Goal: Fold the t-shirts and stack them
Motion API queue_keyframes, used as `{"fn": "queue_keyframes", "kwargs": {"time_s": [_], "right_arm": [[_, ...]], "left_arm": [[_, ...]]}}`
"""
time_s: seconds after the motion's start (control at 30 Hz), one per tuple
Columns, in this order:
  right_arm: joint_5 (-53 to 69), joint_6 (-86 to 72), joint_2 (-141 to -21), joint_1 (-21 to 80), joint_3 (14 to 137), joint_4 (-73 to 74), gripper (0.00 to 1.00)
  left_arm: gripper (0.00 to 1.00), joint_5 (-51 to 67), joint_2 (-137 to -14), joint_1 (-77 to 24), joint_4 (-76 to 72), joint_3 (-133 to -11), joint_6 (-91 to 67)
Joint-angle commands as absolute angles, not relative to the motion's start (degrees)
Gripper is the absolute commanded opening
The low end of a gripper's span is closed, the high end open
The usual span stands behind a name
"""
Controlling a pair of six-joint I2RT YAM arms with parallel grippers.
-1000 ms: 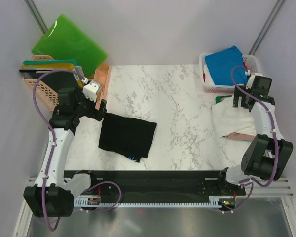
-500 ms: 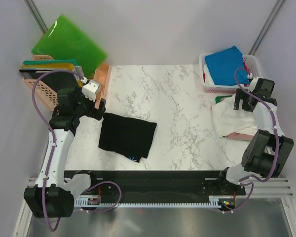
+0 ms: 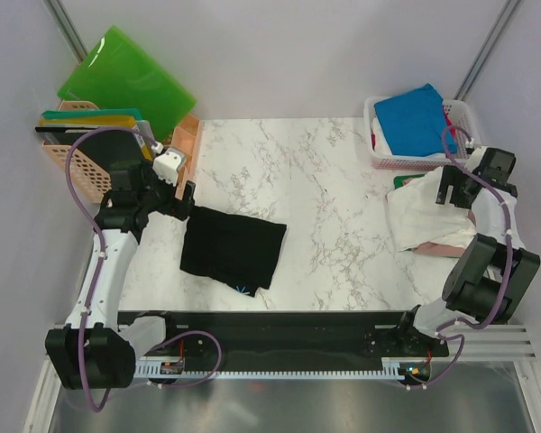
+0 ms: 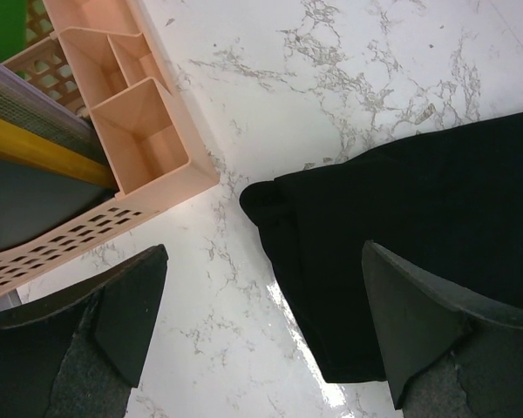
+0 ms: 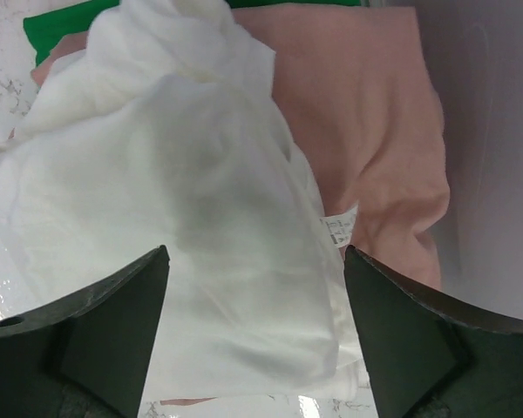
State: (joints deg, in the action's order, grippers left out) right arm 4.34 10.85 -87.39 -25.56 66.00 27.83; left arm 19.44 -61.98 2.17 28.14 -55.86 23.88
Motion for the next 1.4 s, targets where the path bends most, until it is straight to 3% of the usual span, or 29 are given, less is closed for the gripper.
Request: {"fn": "queue_keyframes", "kwargs": {"time_s": [0.0, 0.27, 0.57, 0.9, 0.97, 1.03, 1.27, 1.3, 1.37], "right_arm": [[8.3, 9.6, -86.0, -28.2, 65.6, 27.3, 0.90], [16.1, 12.5, -87.4, -34.3, 65.4, 34.2, 0.93], [25.3, 16.6, -91.2, -41.0, 64.2, 39.5, 0.87], [26.8, 19.7, -91.3, -43.6, 67.8, 41.4, 0.84], [27.8, 19.7, -91.1, -43.7, 68.6, 41.7, 0.77], [28.1, 19.5, -91.7, -43.7, 68.7, 41.7, 0.63], [30.3, 19.0, -94.3, -43.7, 69.3, 41.8, 0.05], [30.4, 19.0, -94.6, -43.6, 69.4, 41.9, 0.00], [30.5, 19.1, -94.9, -43.6, 70.0, 42.3, 0.00]], "left_arm": [[1.00, 18.6, -62.8, 2.3, 27.4, -56.8, 24.8], [1.00, 20.0, -63.8, 2.3, 28.0, -58.2, 23.7], [1.00, 20.3, -64.9, 2.3, 28.0, -58.0, 24.1], [1.00, 21.4, -65.0, 2.3, 27.8, -57.0, 23.6], [1.00, 21.5, -65.0, 2.3, 27.8, -57.0, 23.6], [1.00, 21.4, -65.0, 2.3, 27.9, -57.0, 23.6], [1.00, 20.7, -64.2, 2.4, 27.9, -56.3, 24.3], [1.00, 20.5, -64.2, 2.3, 27.9, -56.3, 24.4], [1.00, 20.4, -64.2, 2.3, 27.8, -56.2, 24.5]]}}
